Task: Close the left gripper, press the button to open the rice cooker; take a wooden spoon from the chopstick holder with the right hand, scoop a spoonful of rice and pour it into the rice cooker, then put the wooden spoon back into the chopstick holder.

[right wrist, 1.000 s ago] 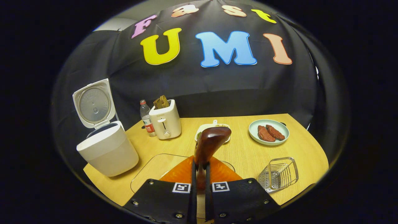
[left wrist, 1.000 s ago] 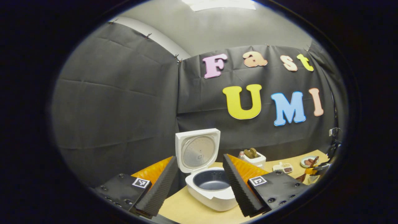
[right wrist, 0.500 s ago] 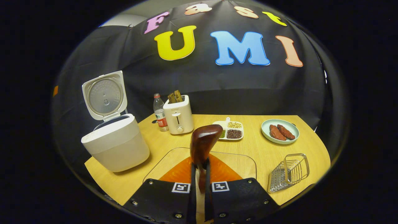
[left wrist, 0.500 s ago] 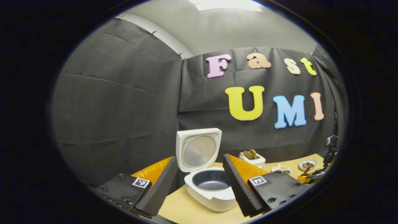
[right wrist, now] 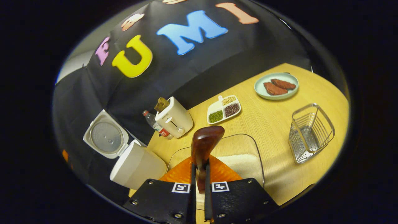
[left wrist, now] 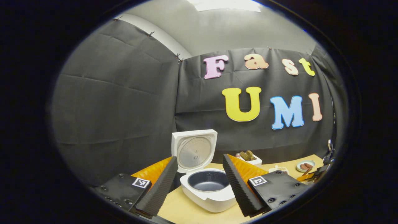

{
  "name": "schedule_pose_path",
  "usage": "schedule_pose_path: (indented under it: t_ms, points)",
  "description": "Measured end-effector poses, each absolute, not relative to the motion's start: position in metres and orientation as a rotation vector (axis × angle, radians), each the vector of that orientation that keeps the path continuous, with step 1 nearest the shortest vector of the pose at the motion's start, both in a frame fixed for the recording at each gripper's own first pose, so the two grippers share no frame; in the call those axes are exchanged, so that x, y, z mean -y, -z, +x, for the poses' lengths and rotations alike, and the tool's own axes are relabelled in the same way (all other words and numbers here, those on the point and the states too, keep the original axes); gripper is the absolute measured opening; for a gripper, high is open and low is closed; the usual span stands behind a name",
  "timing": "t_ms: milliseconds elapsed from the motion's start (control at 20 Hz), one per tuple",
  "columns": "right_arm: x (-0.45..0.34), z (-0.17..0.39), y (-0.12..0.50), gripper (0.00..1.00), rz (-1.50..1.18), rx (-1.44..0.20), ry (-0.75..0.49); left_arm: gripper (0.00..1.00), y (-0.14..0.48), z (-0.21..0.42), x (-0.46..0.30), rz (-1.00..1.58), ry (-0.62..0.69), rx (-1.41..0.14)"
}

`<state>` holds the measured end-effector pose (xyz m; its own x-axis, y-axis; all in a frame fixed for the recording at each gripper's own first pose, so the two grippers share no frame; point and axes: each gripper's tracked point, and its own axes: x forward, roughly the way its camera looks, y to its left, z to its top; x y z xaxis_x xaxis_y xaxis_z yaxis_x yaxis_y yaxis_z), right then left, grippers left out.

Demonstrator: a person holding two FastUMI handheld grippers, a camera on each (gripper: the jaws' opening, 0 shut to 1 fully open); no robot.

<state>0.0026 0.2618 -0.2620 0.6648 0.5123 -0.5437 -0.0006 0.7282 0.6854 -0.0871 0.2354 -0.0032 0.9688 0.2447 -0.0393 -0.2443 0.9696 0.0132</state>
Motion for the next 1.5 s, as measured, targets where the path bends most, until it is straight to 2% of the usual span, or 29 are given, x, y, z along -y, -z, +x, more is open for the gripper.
schedule_pose_path:
  t_ms: [550, 750, 1100, 1500]
  points:
    - [-0.226, 0.020, 0.233, 0.11, 1.163, -0.839, -0.251, 0.99, 0.007, -0.080, -0.208, -0.001, -0.198, -0.047]
    - [-0.236, 0.029, 0.200, 0.11, 1.314, -0.823, -0.291, 0.99, 0.016, -0.078, -0.207, -0.034, -0.184, -0.060]
    - [-0.277, 0.048, 0.144, 0.11, 1.284, -0.762, -0.386, 0.99, 0.031, -0.079, -0.223, -0.070, -0.190, -0.080]
    - [-0.365, 0.056, 0.083, 0.10, 1.201, -0.736, -0.575, 0.99, 0.043, -0.089, -0.249, -0.078, -0.230, -0.092]
